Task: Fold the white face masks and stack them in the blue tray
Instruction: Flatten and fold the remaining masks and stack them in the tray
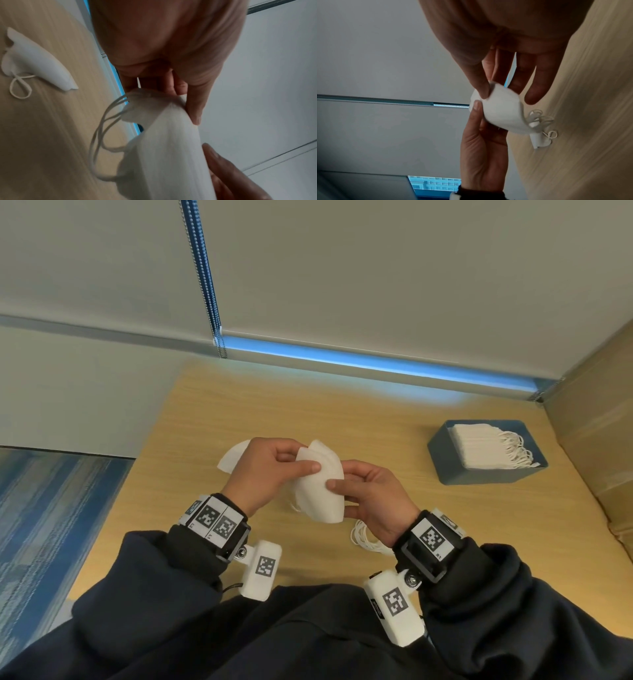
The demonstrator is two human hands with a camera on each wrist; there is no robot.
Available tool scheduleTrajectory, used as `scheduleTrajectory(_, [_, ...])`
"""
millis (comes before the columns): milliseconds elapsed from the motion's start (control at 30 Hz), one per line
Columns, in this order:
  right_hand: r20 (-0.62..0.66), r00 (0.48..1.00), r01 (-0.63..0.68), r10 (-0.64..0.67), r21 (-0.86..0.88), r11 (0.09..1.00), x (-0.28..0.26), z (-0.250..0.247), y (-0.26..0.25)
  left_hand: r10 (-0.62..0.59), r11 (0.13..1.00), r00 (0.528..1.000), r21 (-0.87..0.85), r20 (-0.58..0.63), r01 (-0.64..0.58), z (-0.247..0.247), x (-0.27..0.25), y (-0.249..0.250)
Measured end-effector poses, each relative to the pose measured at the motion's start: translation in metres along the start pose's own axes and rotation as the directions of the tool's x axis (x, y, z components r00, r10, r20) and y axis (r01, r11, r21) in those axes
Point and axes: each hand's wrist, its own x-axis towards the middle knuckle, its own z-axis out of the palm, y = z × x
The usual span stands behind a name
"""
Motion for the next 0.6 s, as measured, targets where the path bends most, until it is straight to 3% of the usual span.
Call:
scheduleTrajectory(167, [-0.063, 0.998, 0.021, -0.024, -0.045, 0.999, 0.002, -0.006, 0.0, -0.024, 1.0, 0.999, 0.008, -0.04, 0.024, -0.005, 0.004, -0.005])
scheduleTrajectory(600, [-0.052, 0.998, 0.036, -0.041, -0.093, 0.995, 0.01, -0.013, 0.004, -0.031, 0.998, 0.995, -0.058, -0.094, 0.026, 0.005, 0.005, -0.004])
